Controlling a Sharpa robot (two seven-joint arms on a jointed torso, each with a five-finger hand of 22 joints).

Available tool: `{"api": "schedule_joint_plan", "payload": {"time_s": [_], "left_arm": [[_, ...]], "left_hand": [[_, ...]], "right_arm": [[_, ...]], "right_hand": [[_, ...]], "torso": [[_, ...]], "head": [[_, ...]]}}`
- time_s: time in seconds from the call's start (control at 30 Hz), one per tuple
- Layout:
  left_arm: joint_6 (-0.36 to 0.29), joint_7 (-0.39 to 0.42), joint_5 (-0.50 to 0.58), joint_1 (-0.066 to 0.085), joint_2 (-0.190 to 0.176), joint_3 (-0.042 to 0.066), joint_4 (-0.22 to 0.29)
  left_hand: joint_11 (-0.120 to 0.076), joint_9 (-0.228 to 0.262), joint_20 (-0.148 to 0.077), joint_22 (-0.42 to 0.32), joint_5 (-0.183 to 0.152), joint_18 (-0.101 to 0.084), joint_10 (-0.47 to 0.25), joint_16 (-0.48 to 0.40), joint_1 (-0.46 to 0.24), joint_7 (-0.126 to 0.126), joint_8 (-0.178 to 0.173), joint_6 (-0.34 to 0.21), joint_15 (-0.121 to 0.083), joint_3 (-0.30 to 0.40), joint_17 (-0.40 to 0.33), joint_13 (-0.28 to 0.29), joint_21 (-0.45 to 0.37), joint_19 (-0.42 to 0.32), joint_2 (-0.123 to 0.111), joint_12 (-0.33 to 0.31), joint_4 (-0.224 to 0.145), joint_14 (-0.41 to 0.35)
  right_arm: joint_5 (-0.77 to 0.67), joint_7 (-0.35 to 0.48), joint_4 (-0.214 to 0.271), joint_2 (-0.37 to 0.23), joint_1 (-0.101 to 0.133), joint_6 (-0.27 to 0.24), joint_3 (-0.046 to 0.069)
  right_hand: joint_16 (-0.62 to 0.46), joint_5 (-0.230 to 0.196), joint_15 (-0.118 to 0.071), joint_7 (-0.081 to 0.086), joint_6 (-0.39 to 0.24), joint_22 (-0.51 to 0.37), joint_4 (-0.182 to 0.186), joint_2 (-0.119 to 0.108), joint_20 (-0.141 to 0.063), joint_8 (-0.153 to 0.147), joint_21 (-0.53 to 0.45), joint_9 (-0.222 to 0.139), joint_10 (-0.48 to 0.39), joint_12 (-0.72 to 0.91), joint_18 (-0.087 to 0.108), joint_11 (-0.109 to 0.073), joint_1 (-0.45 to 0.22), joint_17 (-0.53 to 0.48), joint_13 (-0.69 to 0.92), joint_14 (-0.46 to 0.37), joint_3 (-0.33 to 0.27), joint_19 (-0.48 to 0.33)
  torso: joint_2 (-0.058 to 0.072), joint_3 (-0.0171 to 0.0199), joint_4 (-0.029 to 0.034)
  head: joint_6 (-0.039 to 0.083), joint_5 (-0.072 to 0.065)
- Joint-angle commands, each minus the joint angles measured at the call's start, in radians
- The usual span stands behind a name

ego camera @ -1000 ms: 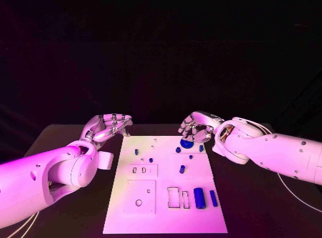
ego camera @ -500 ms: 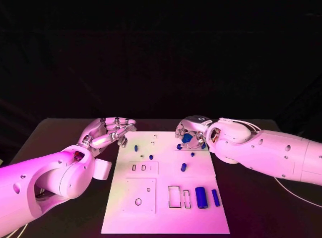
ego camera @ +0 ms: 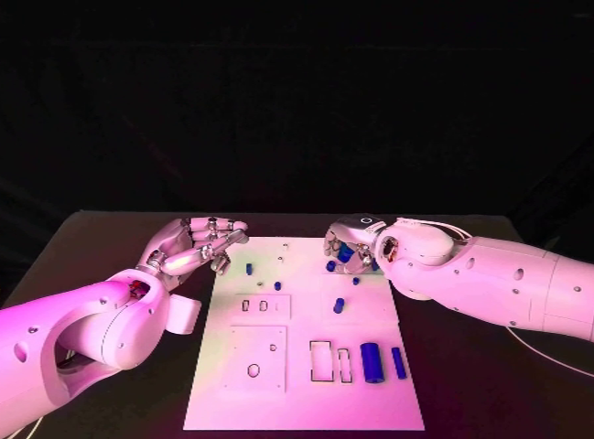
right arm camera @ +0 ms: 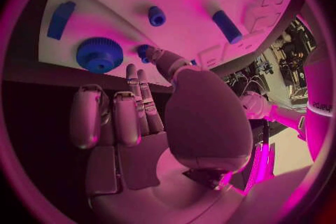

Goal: Assemble the parts on the task board

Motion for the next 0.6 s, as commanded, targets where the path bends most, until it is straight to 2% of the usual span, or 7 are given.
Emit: {"api": "schedule_joint_plan", "payload": {"time_s": [0.03,0.23,0.6], "left_arm": [[0.021,0.001,-0.007,0.002,-0.001,0.001,0.003],[0.022,0.001,-0.007,0.002,-0.002,0.001,0.002],[0.024,-0.006,-0.007,0.004,-0.005,0.001,-0.003]], "left_hand": [[0.001,0.001,0.001,0.002,-0.003,-0.016,-0.007,0.004,-0.009,0.002,-0.005,-0.006,0.000,0.000,0.001,0.001,0.003,0.006,0.000,-0.002,-0.008,0.006],[0.002,0.002,0.002,0.005,-0.004,-0.016,-0.010,0.001,-0.011,0.002,-0.005,-0.007,0.000,0.000,-0.007,0.002,0.007,0.005,0.000,-0.002,-0.008,0.002],[0.002,0.004,0.003,0.009,-0.005,-0.015,-0.017,0.008,-0.004,0.002,-0.006,-0.010,0.001,0.004,-0.008,0.004,0.013,0.000,-0.002,-0.002,-0.017,0.002]], "right_arm": [[-0.036,-0.015,-0.003,0.005,-0.002,0.021,0.000],[-0.030,-0.009,-0.001,0.009,-0.007,0.018,0.000],[0.000,-0.001,-0.003,0.012,-0.011,0.021,0.000]], "right_hand": [[0.007,0.006,0.001,-0.004,0.003,0.005,0.001,0.015,0.000,-0.003,0.005,0.002,0.003,0.000,-0.011,-0.003,0.002,0.002,0.003,0.056,0.004,0.005],[0.016,0.005,-0.007,-0.001,0.018,0.046,0.011,0.026,-0.003,0.007,0.033,0.017,0.044,0.006,-0.017,-0.012,0.006,0.006,0.014,0.056,0.045,0.017],[0.029,-0.009,-0.018,-0.008,0.055,0.086,0.024,0.040,-0.011,0.033,0.059,0.044,0.102,0.008,-0.023,-0.026,0.004,0.016,0.024,0.057,0.088,0.028]], "torso": [[0.005,-0.0016,0.0028],[0.008,-0.0018,0.0017],[0.013,-0.0014,0.0014]], "head": [[0.001,-0.001],[0.001,0.005],[0.002,0.008]]}}
